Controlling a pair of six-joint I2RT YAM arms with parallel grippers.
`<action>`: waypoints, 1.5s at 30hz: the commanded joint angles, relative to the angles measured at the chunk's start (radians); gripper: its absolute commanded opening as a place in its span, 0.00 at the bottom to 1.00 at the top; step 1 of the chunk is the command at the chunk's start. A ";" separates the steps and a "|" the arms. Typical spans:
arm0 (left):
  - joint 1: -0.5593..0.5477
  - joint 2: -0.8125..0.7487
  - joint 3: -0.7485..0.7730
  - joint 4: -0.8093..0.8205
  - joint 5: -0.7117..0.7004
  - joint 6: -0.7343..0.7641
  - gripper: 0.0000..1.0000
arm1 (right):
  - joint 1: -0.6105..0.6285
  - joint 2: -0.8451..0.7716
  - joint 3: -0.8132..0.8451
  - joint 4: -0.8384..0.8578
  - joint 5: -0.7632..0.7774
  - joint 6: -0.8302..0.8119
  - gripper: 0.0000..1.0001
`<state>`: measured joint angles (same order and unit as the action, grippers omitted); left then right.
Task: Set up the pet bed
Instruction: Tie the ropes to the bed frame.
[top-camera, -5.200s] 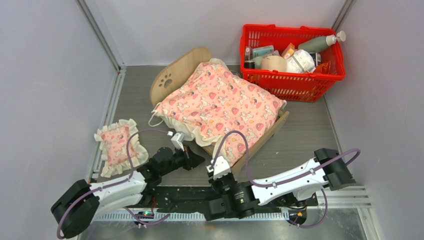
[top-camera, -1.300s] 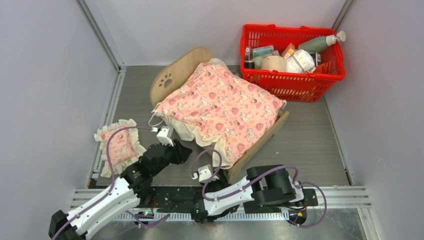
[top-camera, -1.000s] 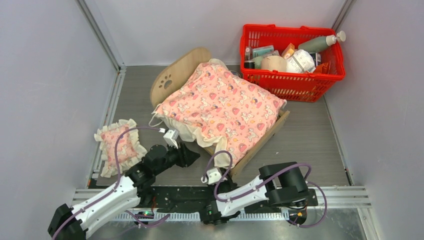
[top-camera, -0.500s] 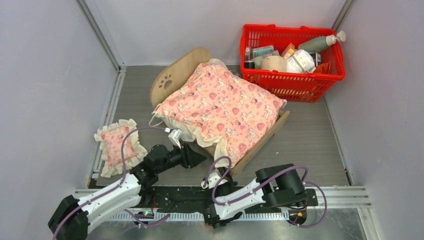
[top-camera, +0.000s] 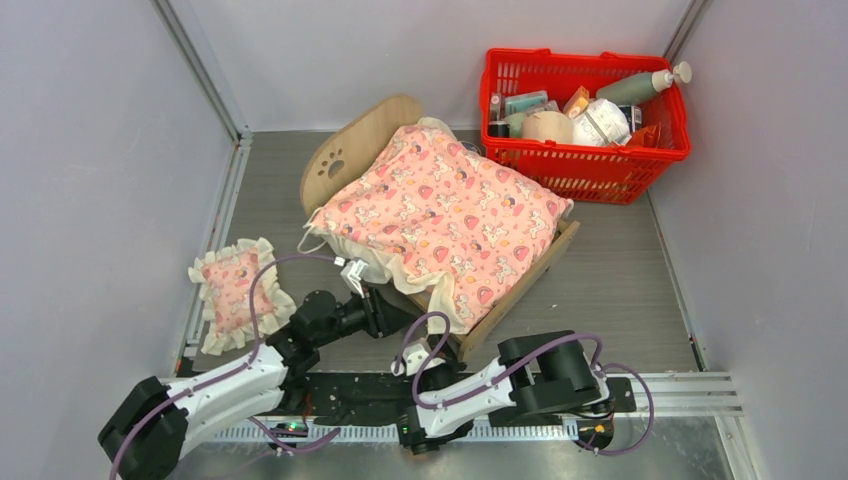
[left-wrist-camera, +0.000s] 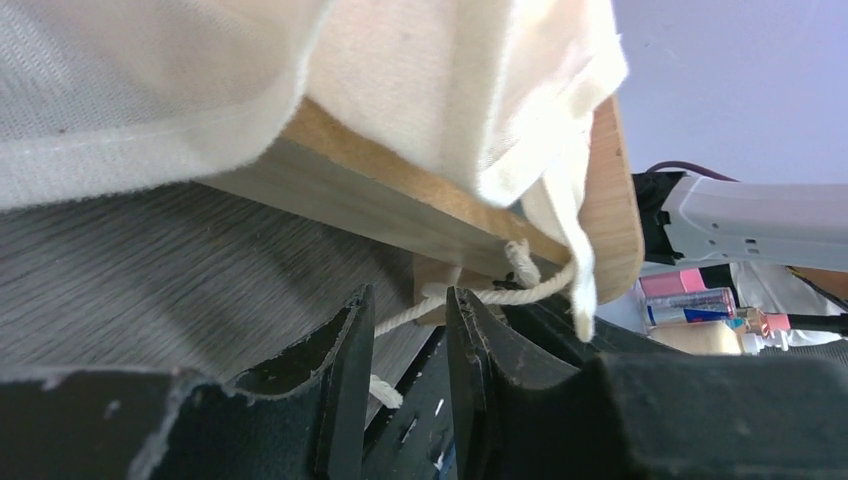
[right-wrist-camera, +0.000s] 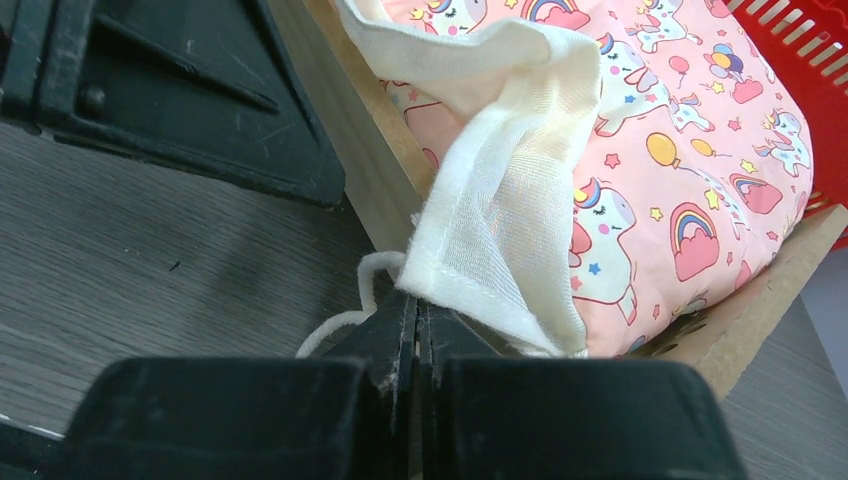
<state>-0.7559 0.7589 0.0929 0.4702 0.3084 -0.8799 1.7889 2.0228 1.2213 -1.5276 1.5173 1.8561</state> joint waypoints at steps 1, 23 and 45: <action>-0.002 0.067 0.020 0.084 0.020 0.000 0.35 | -0.008 -0.003 0.032 -0.027 0.197 0.003 0.05; -0.075 0.135 0.064 0.105 -0.124 0.028 0.28 | -0.007 -0.027 -0.001 -0.027 0.225 0.034 0.05; -0.156 0.230 0.083 0.262 0.006 -0.044 0.25 | -0.010 -0.073 -0.074 -0.028 0.297 0.120 0.05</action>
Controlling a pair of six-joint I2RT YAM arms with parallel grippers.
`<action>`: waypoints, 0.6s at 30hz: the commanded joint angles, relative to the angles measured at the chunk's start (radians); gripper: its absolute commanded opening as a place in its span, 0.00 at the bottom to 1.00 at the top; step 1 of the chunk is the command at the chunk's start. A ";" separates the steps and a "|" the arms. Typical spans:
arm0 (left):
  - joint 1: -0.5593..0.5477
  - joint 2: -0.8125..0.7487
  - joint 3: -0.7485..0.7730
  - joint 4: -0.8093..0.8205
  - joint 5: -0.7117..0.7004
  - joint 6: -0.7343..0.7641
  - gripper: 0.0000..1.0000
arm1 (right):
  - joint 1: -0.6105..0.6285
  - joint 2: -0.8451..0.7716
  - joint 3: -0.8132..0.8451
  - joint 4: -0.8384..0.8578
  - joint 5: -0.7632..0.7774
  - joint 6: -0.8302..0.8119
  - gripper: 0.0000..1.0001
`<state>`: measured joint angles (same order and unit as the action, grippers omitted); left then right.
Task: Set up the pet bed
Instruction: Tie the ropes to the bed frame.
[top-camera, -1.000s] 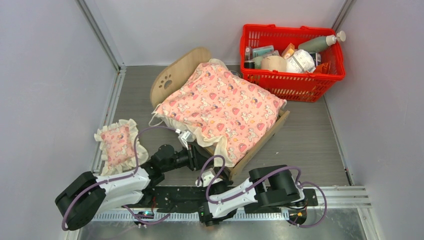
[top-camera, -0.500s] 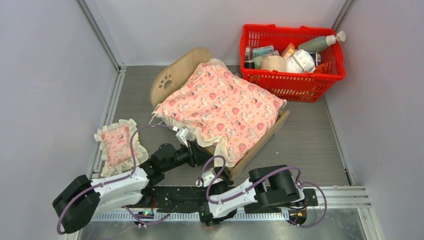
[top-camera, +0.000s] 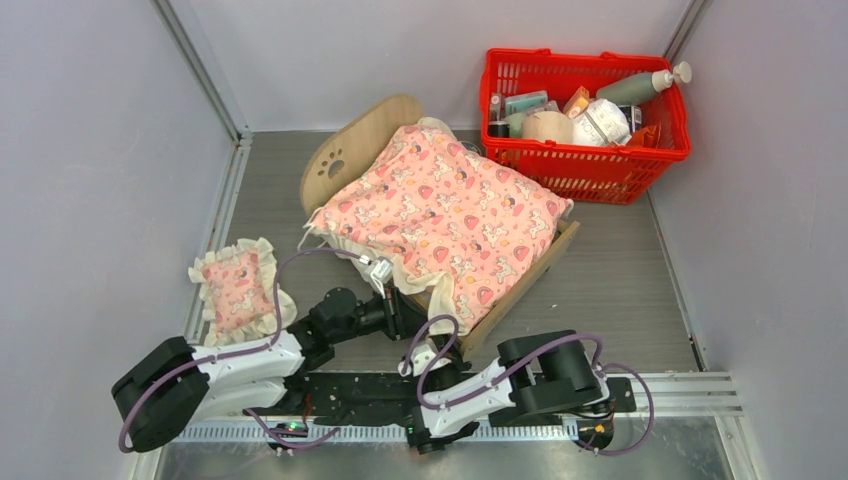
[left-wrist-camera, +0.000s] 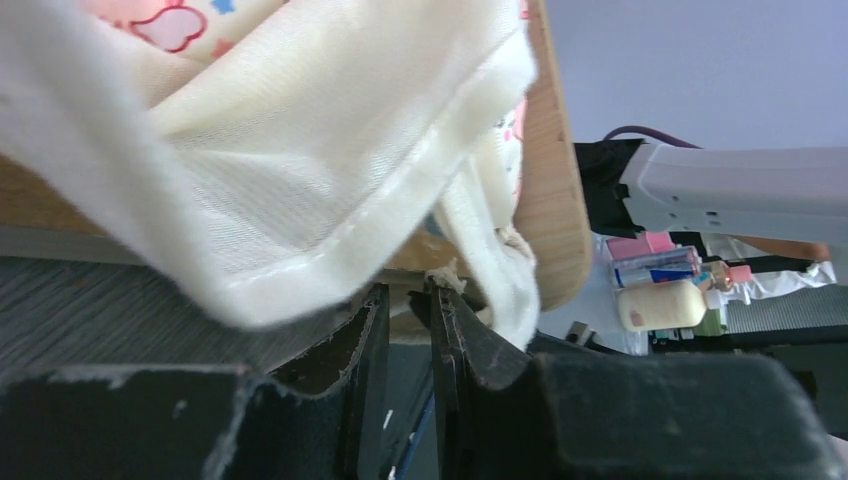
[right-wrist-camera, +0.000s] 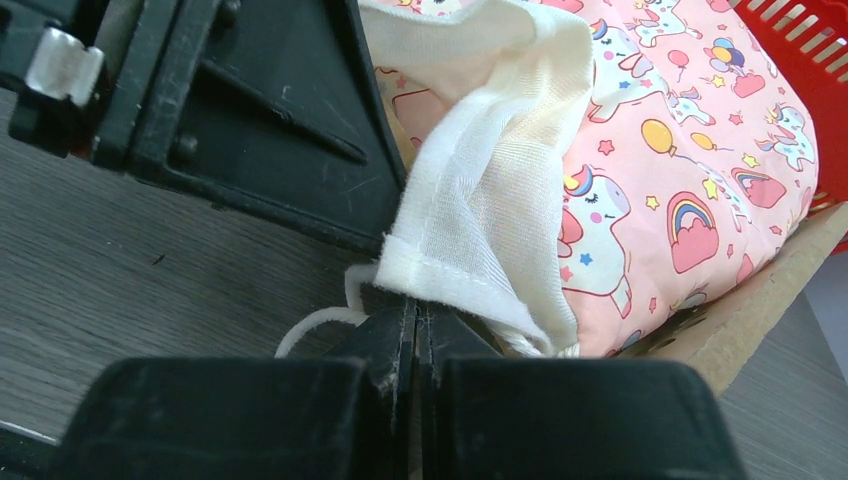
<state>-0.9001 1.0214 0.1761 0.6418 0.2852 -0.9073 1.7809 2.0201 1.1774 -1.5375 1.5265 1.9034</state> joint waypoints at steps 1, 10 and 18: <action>-0.014 -0.033 -0.002 0.088 0.028 -0.016 0.25 | -0.003 -0.079 -0.036 -0.017 0.288 0.078 0.05; -0.016 0.020 -0.013 0.128 0.042 -0.029 0.26 | -0.009 -0.051 0.009 -0.016 0.287 0.000 0.05; -0.016 -0.020 -0.042 0.118 0.046 -0.042 0.25 | -0.025 -0.019 0.062 -0.016 0.288 -0.048 0.05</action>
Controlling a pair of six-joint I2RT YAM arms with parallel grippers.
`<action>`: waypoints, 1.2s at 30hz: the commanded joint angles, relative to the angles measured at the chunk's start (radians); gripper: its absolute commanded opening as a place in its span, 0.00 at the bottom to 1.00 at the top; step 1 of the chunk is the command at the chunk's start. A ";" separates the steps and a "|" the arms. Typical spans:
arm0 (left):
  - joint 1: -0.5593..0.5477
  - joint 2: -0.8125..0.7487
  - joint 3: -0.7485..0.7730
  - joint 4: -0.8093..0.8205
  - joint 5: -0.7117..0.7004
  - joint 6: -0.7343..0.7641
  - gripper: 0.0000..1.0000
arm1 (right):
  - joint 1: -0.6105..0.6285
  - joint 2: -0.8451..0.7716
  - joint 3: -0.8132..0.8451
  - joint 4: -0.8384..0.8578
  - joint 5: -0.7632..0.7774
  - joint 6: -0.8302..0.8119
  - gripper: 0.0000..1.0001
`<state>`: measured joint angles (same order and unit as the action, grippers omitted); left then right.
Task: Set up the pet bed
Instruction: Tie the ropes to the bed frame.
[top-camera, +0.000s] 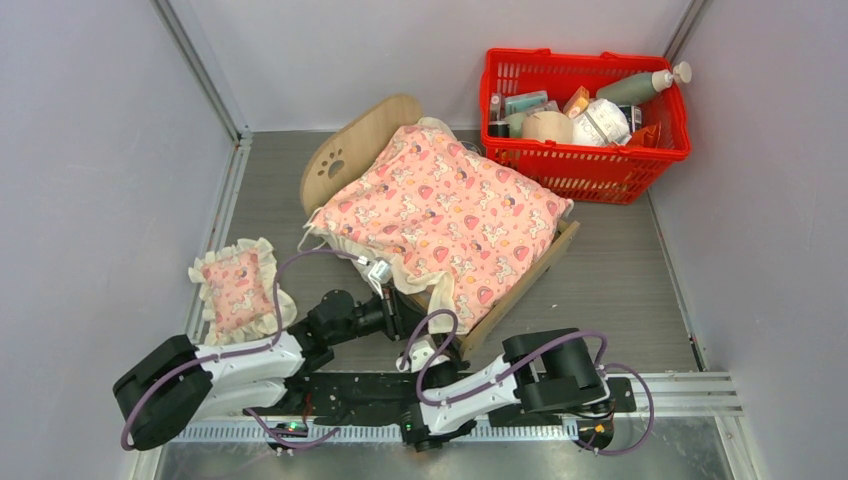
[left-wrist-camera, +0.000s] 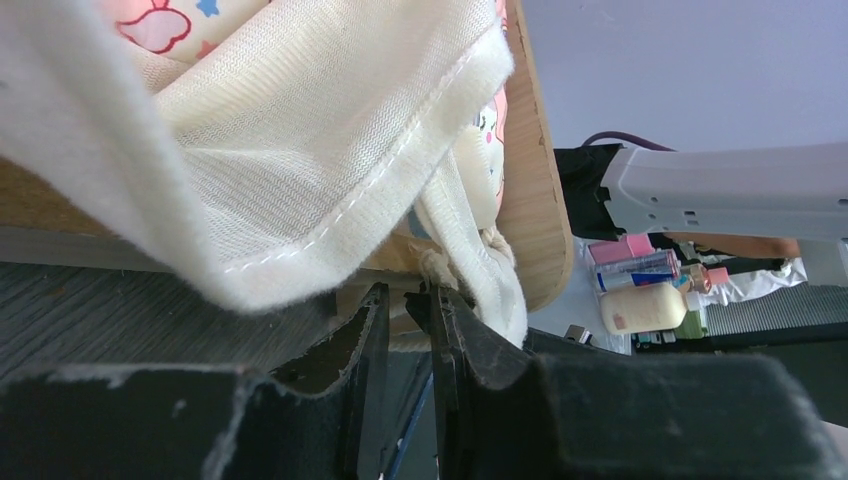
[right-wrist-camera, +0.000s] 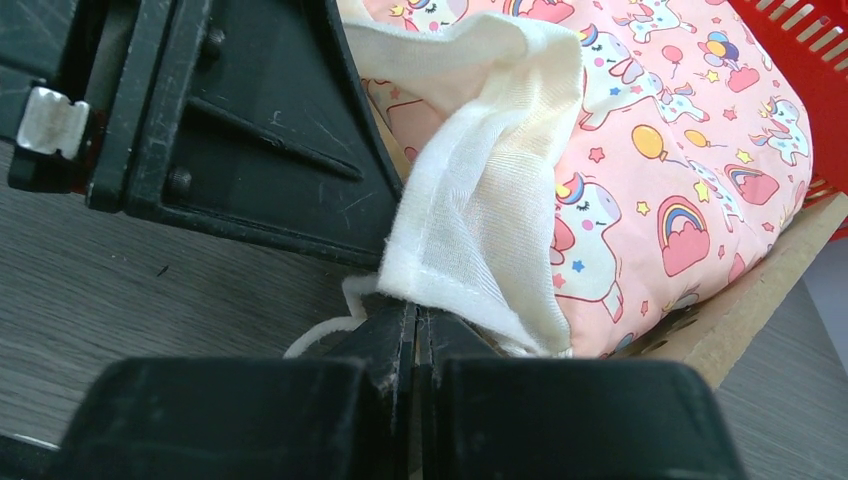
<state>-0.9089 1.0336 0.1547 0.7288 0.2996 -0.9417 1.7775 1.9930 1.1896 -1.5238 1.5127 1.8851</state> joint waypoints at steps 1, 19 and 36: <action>-0.006 -0.052 -0.021 0.016 0.026 -0.001 0.25 | -0.022 0.010 0.054 -0.030 0.302 -0.044 0.05; -0.003 -0.112 0.011 -0.150 -0.106 -0.040 0.42 | -0.013 0.018 0.063 -0.030 0.302 -0.040 0.05; 0.042 0.029 -0.027 0.171 0.047 -0.183 0.42 | 0.008 0.042 0.083 -0.030 0.302 -0.082 0.05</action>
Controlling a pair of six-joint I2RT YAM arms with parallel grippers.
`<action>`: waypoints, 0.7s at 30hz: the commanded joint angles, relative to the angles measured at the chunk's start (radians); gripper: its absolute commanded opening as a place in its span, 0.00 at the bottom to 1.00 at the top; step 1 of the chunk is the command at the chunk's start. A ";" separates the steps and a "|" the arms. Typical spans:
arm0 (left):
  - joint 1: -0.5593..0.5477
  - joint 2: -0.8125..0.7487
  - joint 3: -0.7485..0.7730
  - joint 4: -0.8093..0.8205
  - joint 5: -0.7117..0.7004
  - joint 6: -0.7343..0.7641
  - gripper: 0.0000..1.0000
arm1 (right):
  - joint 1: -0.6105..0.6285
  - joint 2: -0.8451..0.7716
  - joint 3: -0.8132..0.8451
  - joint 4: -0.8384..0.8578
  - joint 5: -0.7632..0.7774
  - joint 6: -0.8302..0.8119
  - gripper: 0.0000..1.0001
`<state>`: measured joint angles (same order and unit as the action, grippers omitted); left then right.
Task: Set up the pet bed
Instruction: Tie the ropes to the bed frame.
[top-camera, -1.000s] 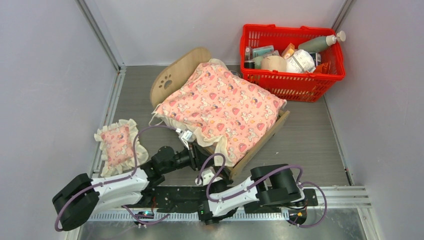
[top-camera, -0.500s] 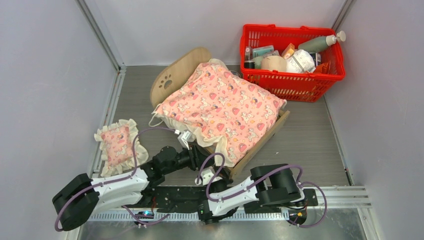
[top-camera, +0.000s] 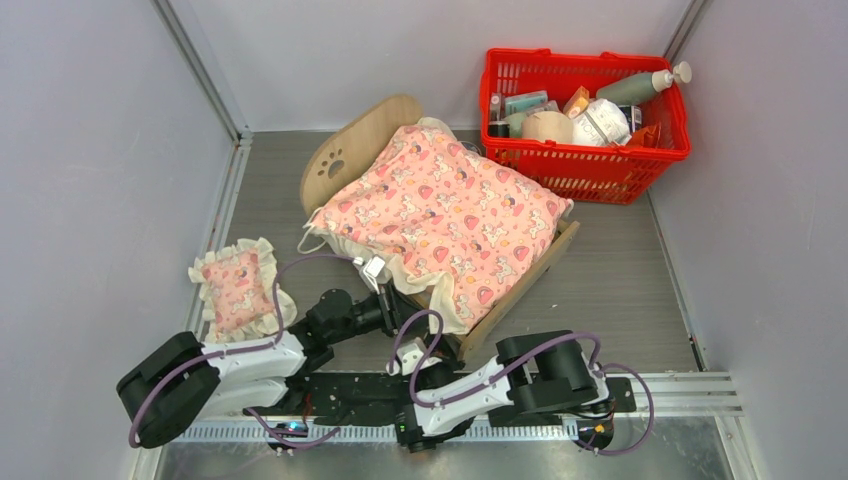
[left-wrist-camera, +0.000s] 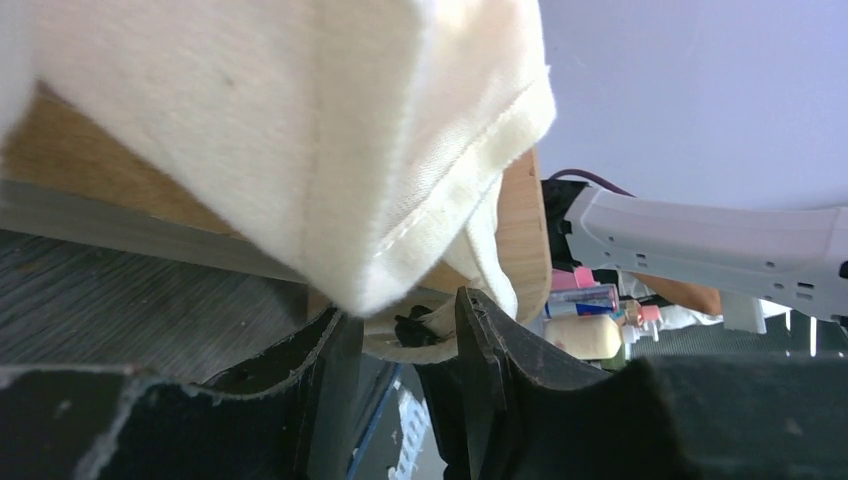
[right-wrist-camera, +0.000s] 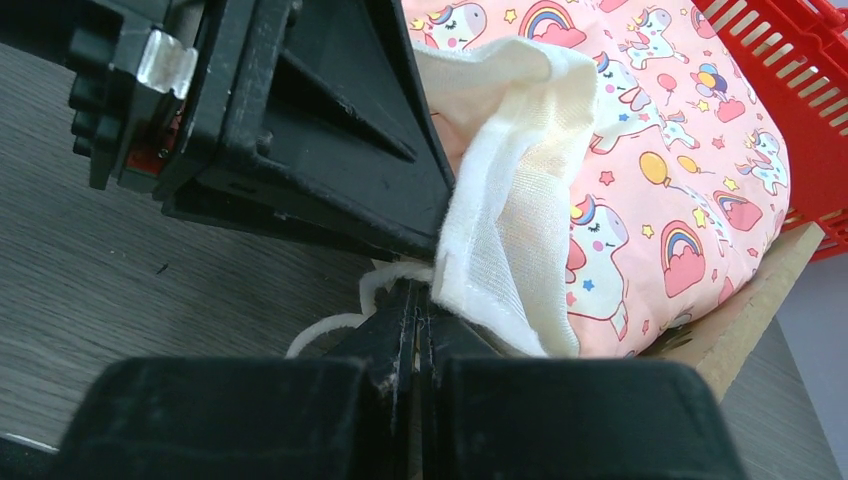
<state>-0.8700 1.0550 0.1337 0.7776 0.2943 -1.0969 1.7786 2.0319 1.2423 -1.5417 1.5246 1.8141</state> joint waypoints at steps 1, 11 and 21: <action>0.003 0.008 -0.005 0.122 0.059 -0.027 0.42 | 0.005 0.002 0.031 -0.012 0.291 -0.012 0.05; -0.001 0.030 0.004 0.119 0.131 -0.069 0.37 | 0.004 0.008 0.044 -0.011 0.290 0.008 0.05; -0.001 0.019 0.003 0.138 0.077 -0.084 0.00 | 0.007 -0.009 0.011 -0.013 0.283 0.011 0.17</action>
<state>-0.8646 1.0847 0.1322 0.8406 0.3763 -1.1667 1.7851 2.0377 1.2549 -1.5463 1.5253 1.8088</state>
